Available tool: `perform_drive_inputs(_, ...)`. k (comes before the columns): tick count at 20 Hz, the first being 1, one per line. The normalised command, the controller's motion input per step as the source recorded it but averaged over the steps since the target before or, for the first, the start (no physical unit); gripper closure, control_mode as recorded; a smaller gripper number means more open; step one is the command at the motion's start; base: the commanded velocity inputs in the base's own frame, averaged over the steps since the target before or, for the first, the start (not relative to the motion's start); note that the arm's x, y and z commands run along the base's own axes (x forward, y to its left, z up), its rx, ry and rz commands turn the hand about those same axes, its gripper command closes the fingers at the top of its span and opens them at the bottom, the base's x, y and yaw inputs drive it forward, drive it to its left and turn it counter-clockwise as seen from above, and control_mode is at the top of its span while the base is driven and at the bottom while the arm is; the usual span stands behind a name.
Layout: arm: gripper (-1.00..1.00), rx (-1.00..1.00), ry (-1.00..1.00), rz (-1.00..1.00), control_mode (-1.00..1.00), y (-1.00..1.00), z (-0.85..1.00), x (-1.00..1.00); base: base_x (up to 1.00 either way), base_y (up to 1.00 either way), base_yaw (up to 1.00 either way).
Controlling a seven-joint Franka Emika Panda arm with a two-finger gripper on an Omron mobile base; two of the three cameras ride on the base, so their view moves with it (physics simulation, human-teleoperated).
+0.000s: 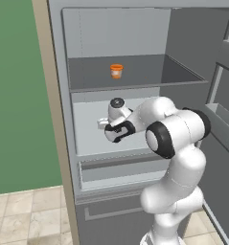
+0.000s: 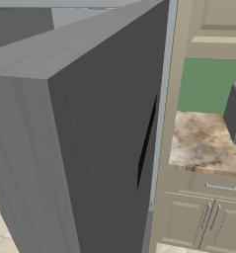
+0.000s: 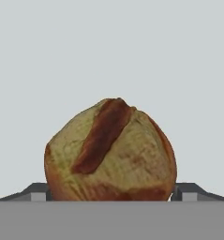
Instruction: Move the jam and bread from the second highest shelf to the top shelf to make space. Then, place the pitcher from the counter on the cleared second highest shelf.
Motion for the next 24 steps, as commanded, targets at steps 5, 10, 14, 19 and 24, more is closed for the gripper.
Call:
perform_drive_inputs(5, 1.00, -0.03, 0.00, -0.03, -1.00, 0.00, -0.49, 0.08, 0.00, 0.00, 0.00)
perform_drive_inputs(10, 1.00, -0.04, 0.00, -0.04, -1.00, 0.00, -0.46, -0.09, 0.00, 0.00, 0.00)
perform_drive_inputs(14, 1.00, -0.02, -0.01, 0.00, -1.00, 0.00, -0.15, -0.54, 0.00, 0.00, 0.00)
perform_drive_inputs(19, 1.00, -0.01, 0.00, 0.00, -1.00, 0.08, 0.00, -0.81, 0.00, 0.00, 0.00)
perform_drive_inputs(24, 1.00, -0.01, 0.00, 0.00, -1.00, 0.14, 0.10, -0.87, 0.00, 0.00, 0.00)
